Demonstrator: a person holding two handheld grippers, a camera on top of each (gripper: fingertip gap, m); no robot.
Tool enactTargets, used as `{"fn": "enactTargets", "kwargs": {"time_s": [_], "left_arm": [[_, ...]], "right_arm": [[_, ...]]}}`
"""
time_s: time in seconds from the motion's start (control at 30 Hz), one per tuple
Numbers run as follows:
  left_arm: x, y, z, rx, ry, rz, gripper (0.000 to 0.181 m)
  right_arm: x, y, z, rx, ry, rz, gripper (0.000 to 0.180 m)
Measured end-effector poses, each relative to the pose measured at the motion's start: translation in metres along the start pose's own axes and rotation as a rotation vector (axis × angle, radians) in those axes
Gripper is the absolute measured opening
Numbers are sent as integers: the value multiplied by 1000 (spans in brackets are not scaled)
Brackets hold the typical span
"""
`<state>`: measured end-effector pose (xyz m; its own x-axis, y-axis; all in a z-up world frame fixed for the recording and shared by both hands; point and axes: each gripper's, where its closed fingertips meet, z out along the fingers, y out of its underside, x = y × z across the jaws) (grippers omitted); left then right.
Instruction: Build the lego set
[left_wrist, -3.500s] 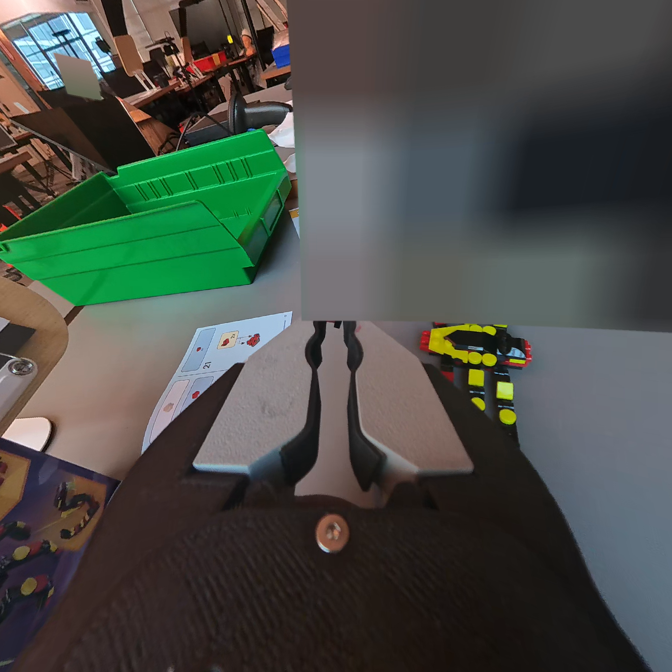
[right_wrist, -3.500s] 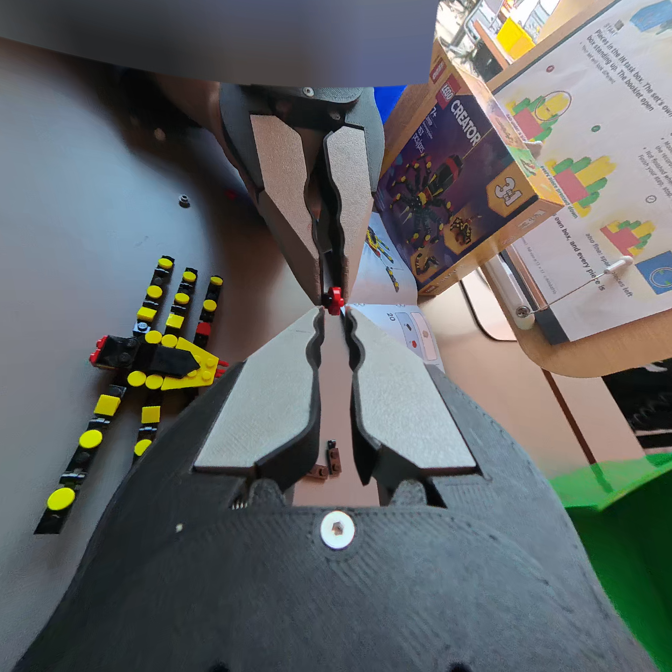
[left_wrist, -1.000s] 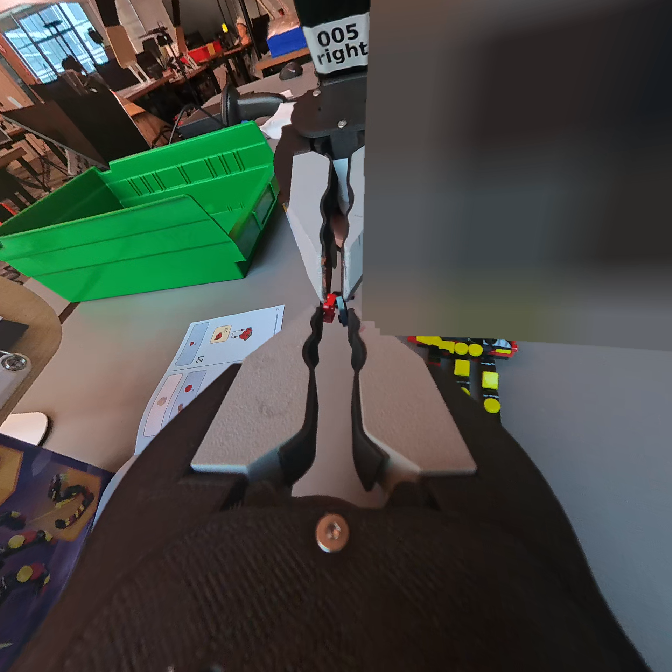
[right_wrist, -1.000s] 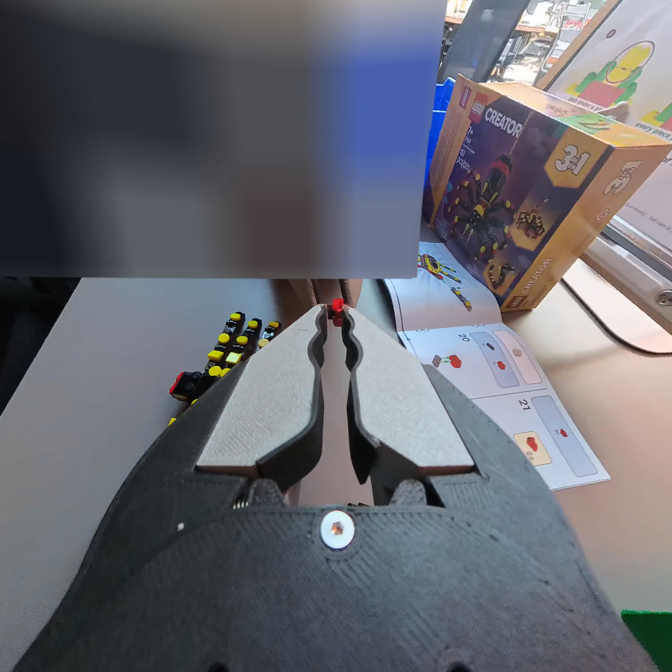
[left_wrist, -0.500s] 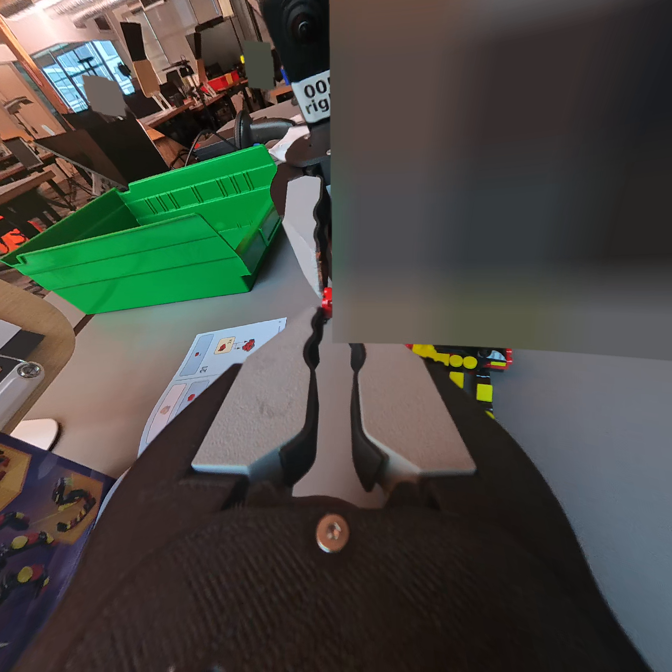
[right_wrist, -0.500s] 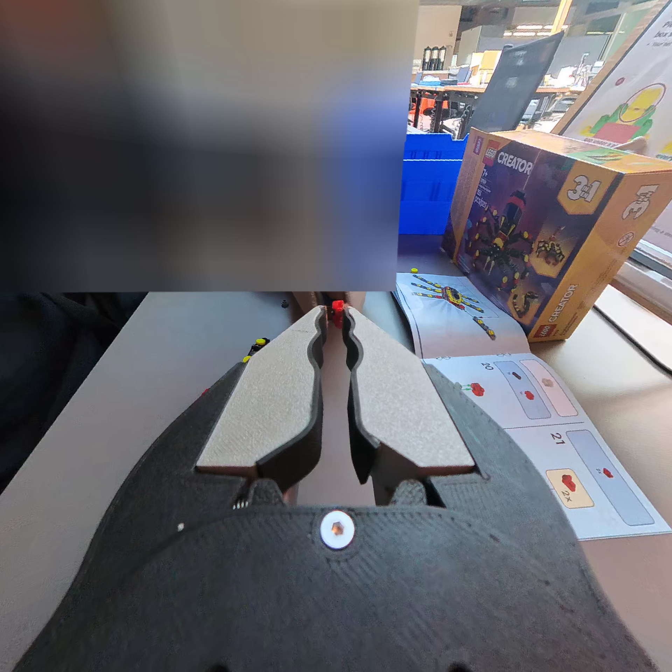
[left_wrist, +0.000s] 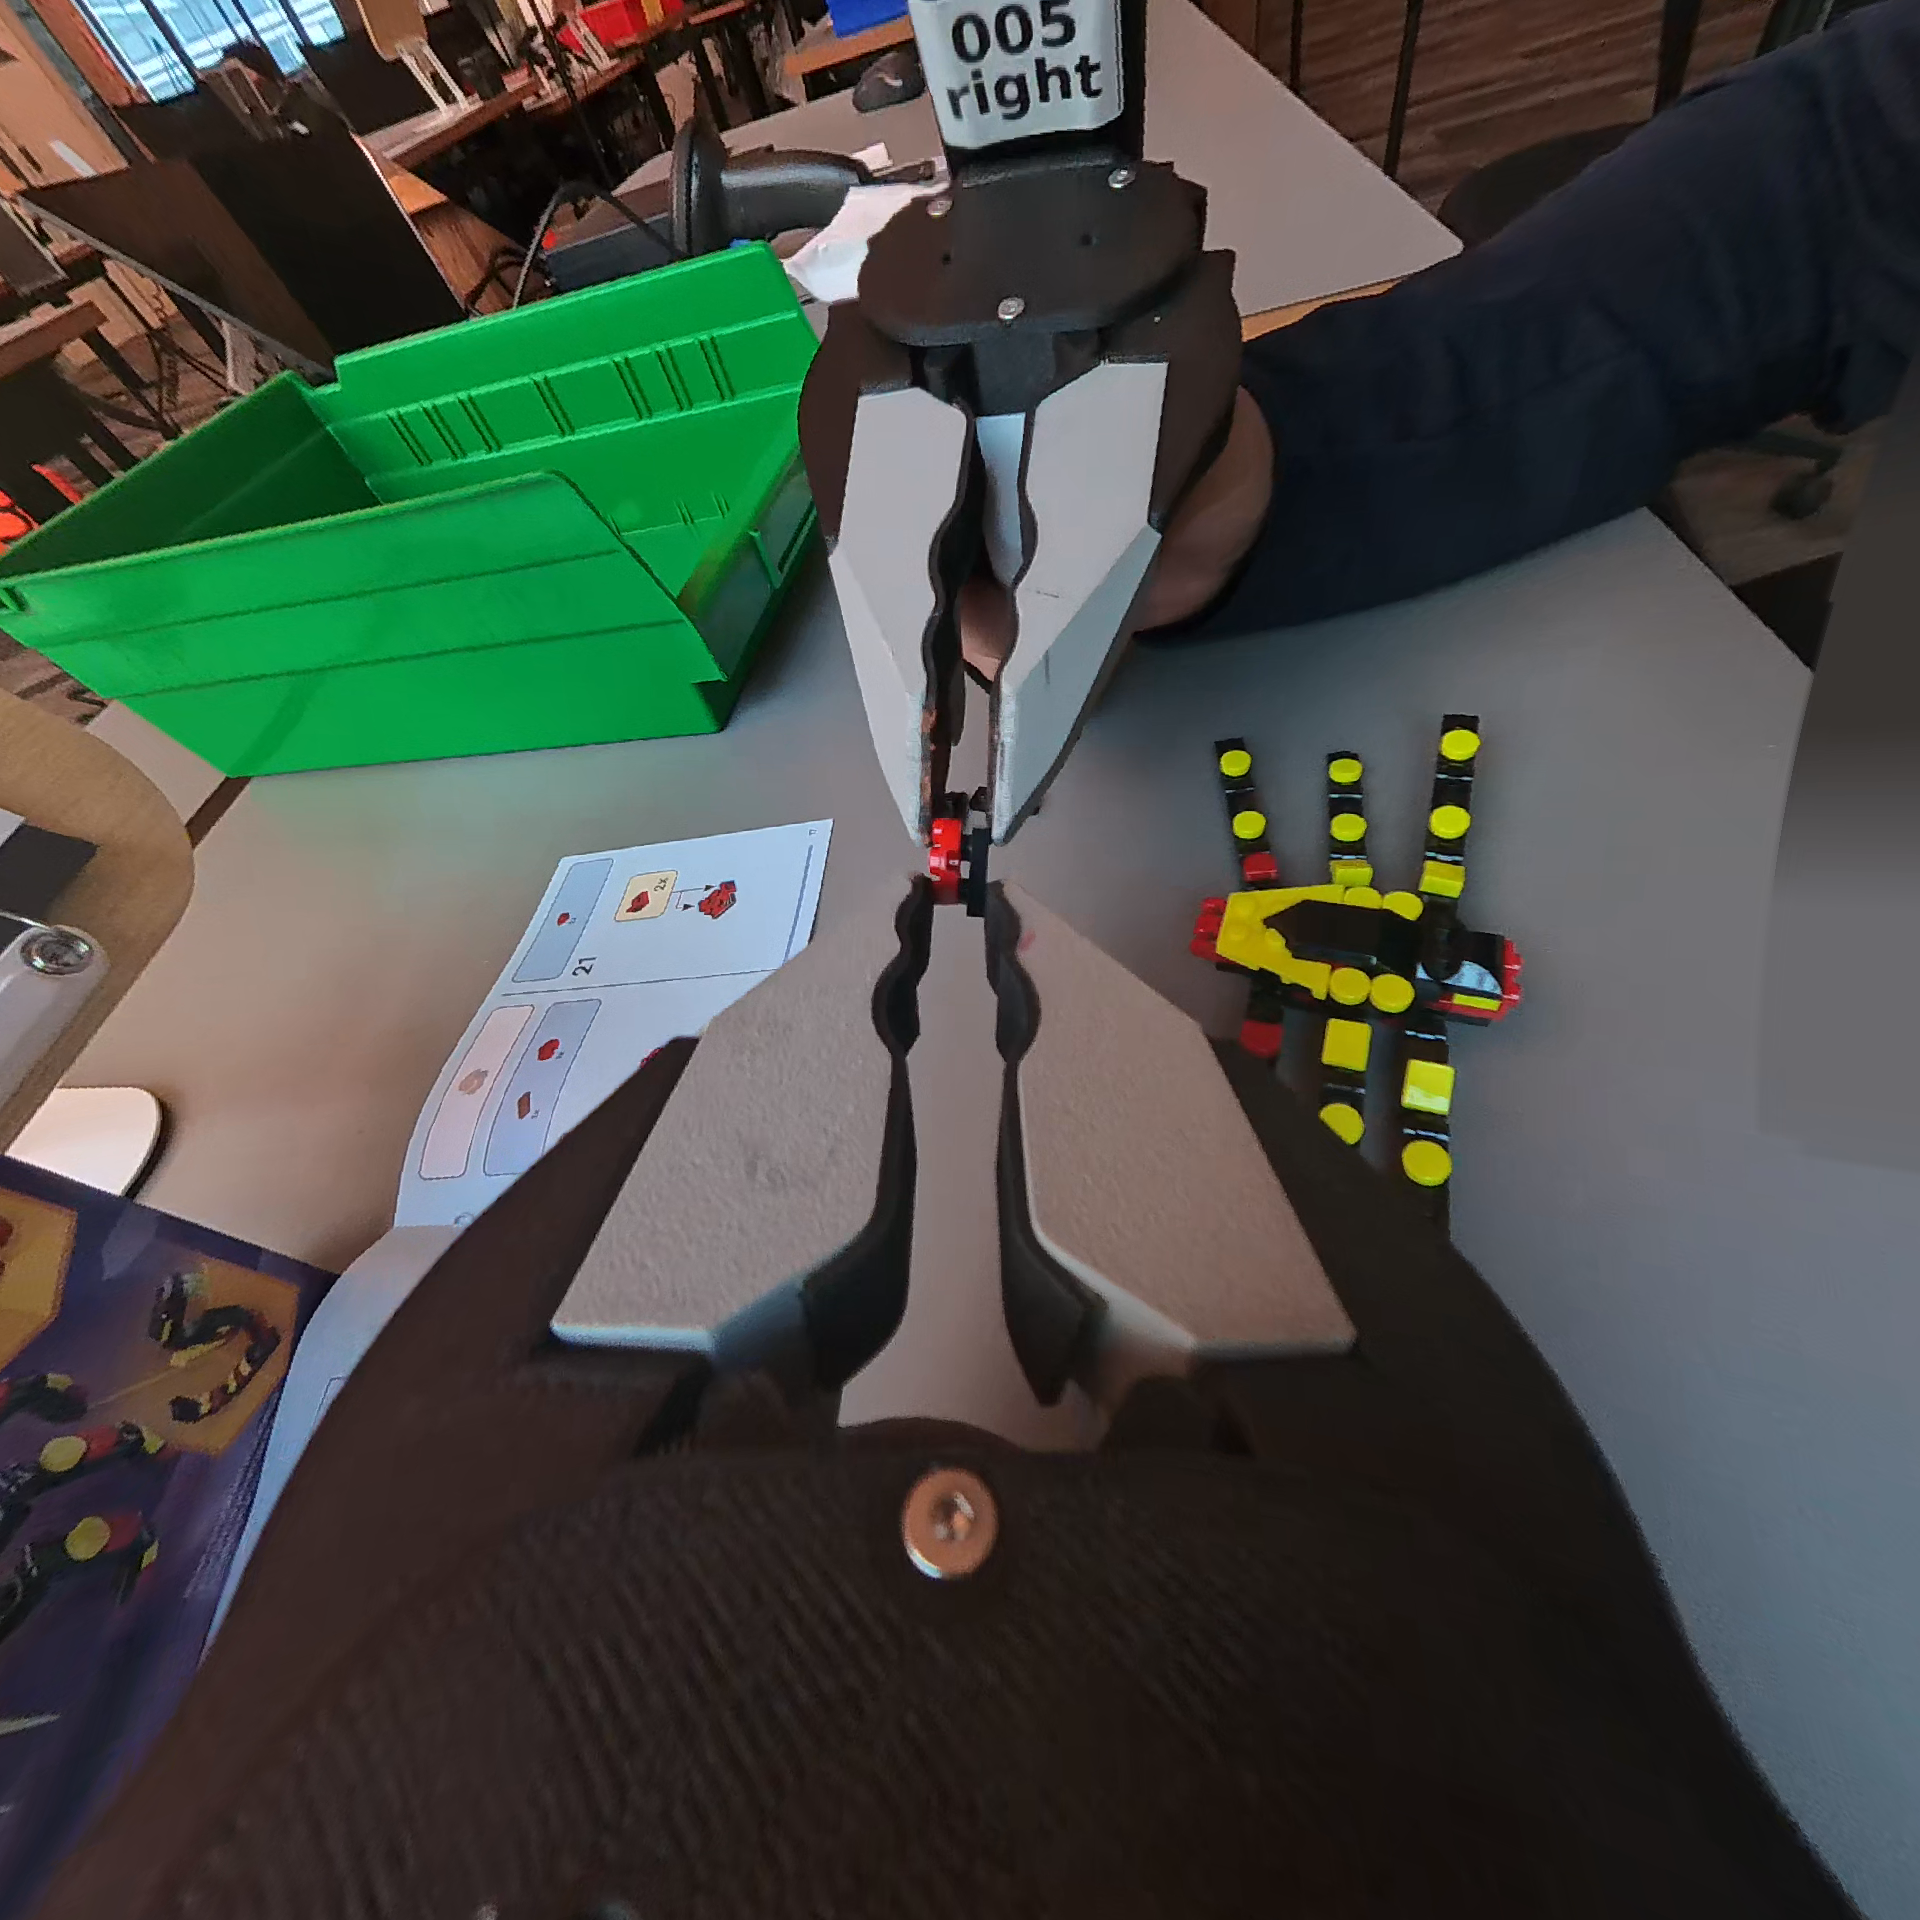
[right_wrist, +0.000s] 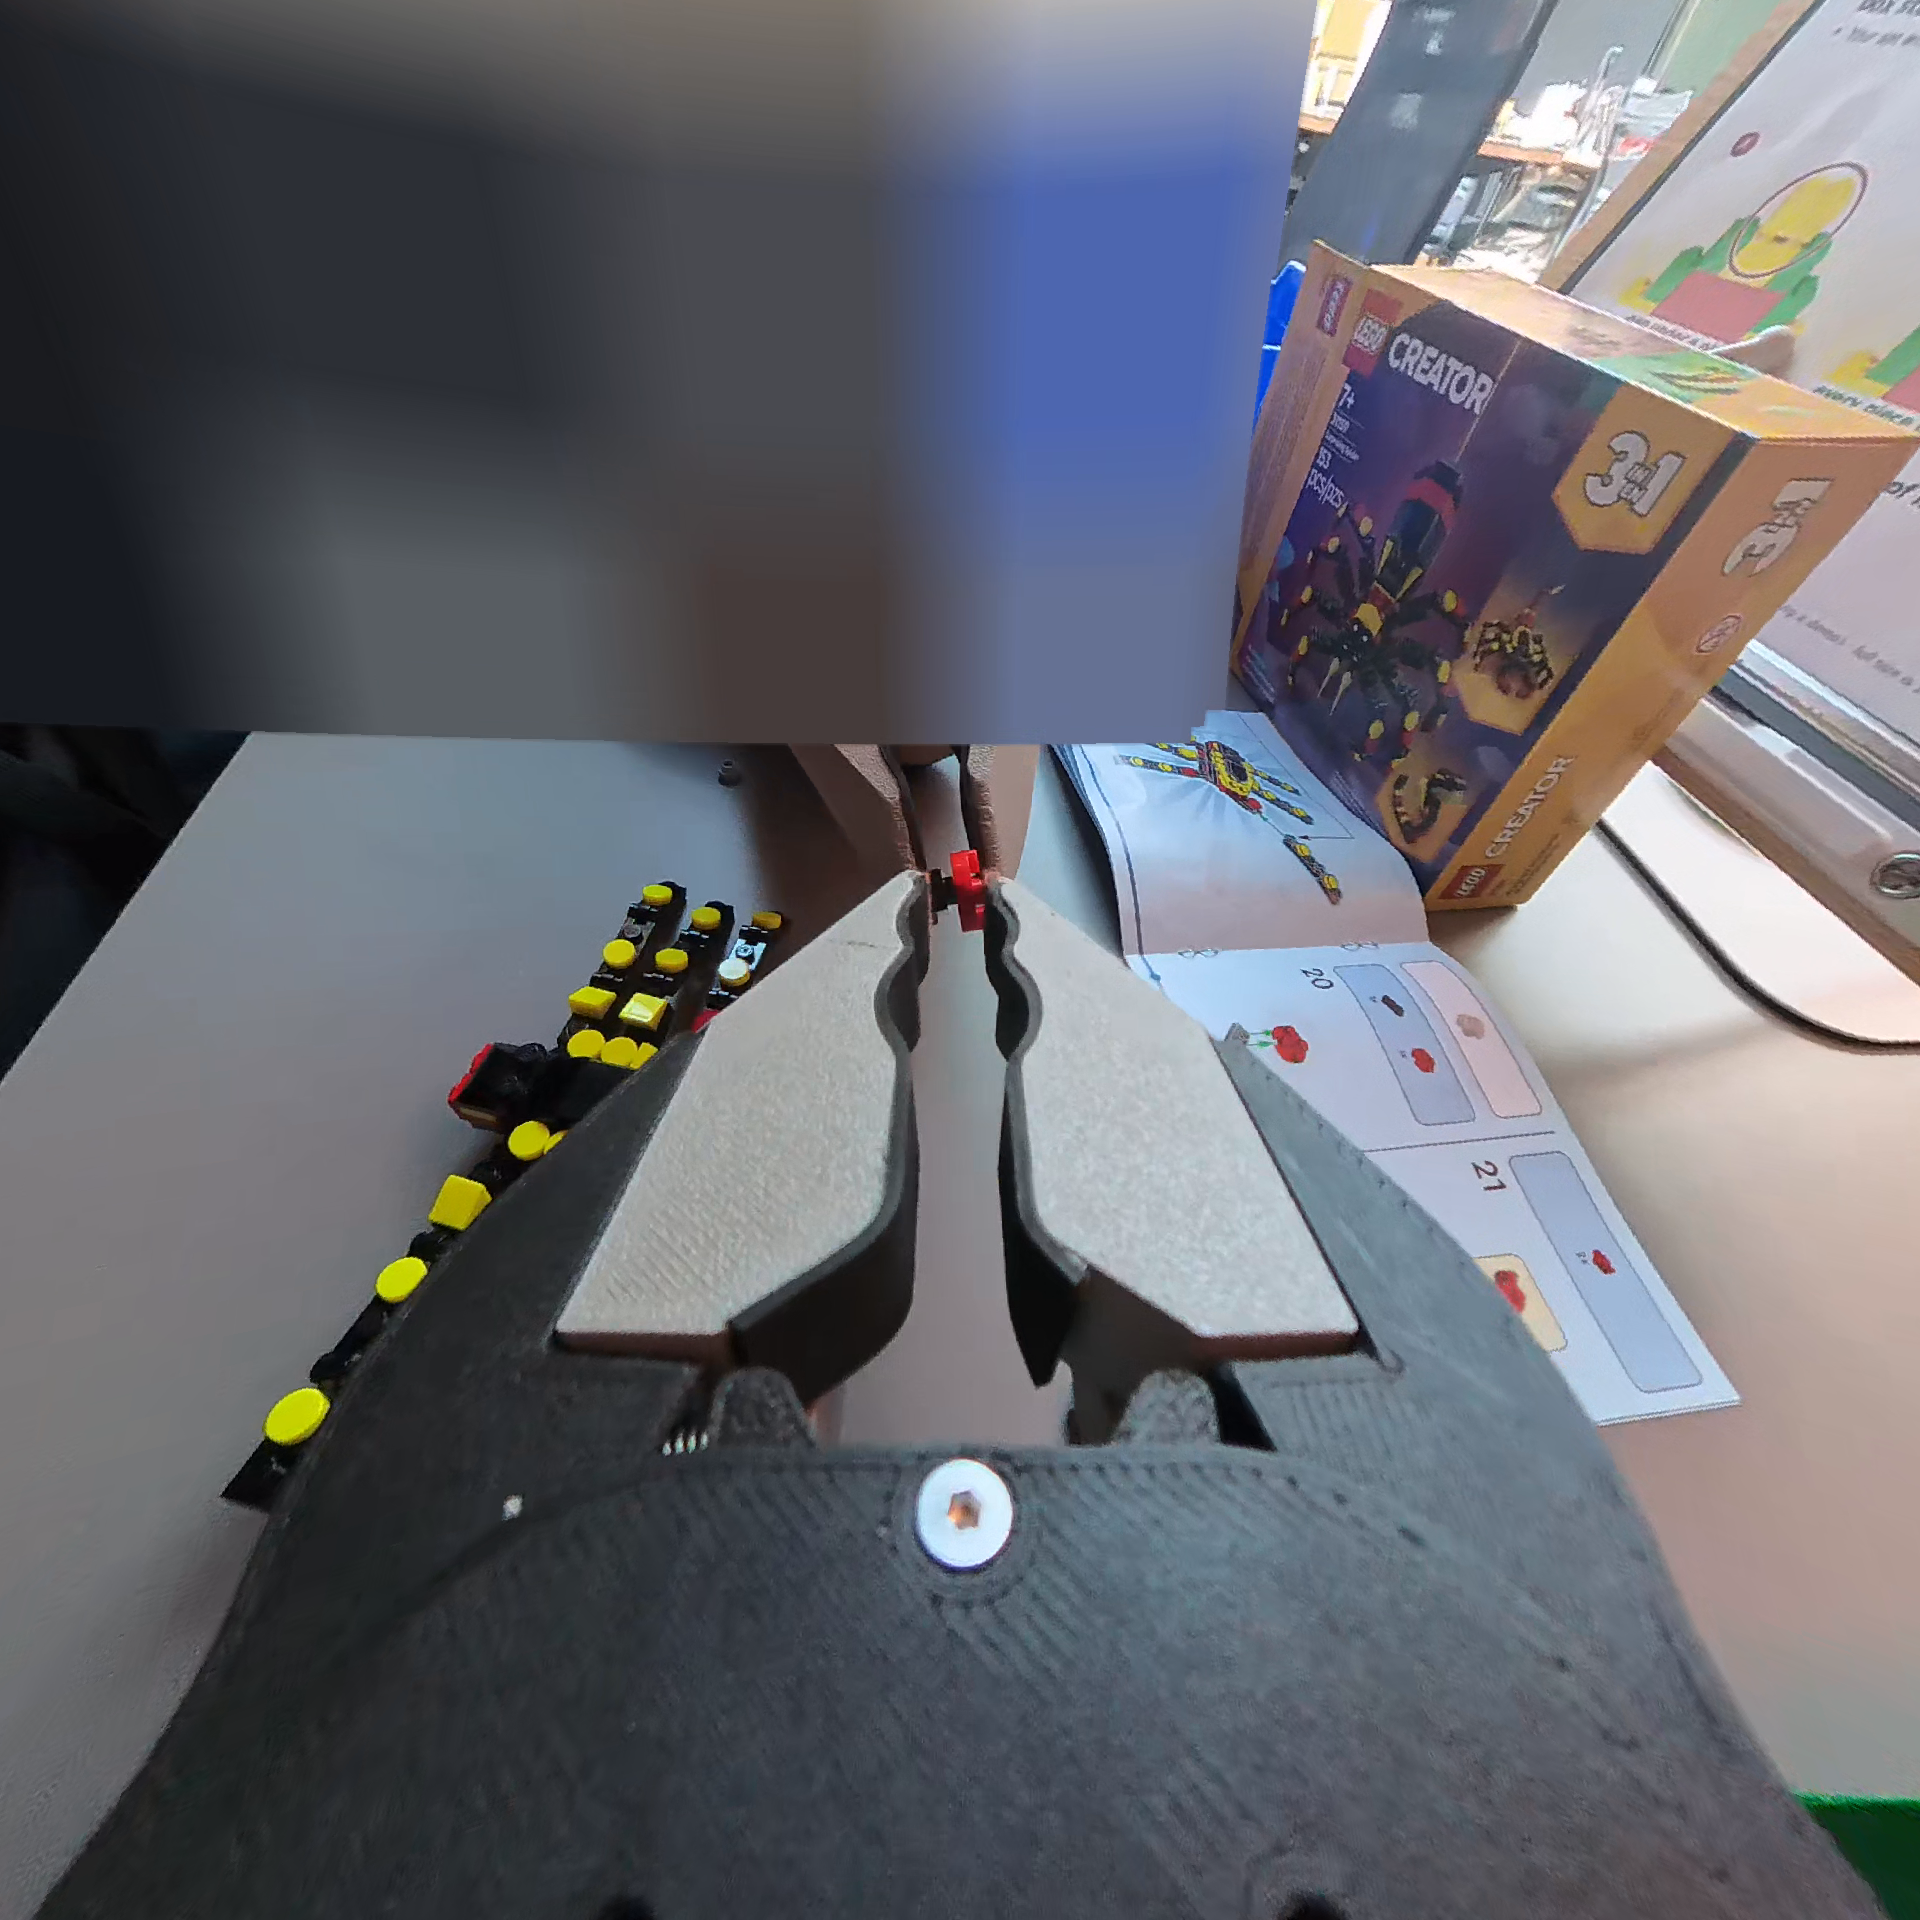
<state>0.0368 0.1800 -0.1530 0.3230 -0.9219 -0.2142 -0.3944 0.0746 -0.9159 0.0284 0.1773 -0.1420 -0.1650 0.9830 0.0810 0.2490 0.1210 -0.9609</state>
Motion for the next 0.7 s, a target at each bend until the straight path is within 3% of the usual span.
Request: {"fn": "enactTargets", "kwargs": {"time_s": [0.3, 0.7], "left_arm": [[-2, 4, 1, -26, 17, -78, 6], [-4, 5, 1, -25, 15, -93, 5]], "right_arm": [[5, 3, 1, -16, 13, 27, 7], [9, 3, 1, -55, 120, -108, 11]]}}
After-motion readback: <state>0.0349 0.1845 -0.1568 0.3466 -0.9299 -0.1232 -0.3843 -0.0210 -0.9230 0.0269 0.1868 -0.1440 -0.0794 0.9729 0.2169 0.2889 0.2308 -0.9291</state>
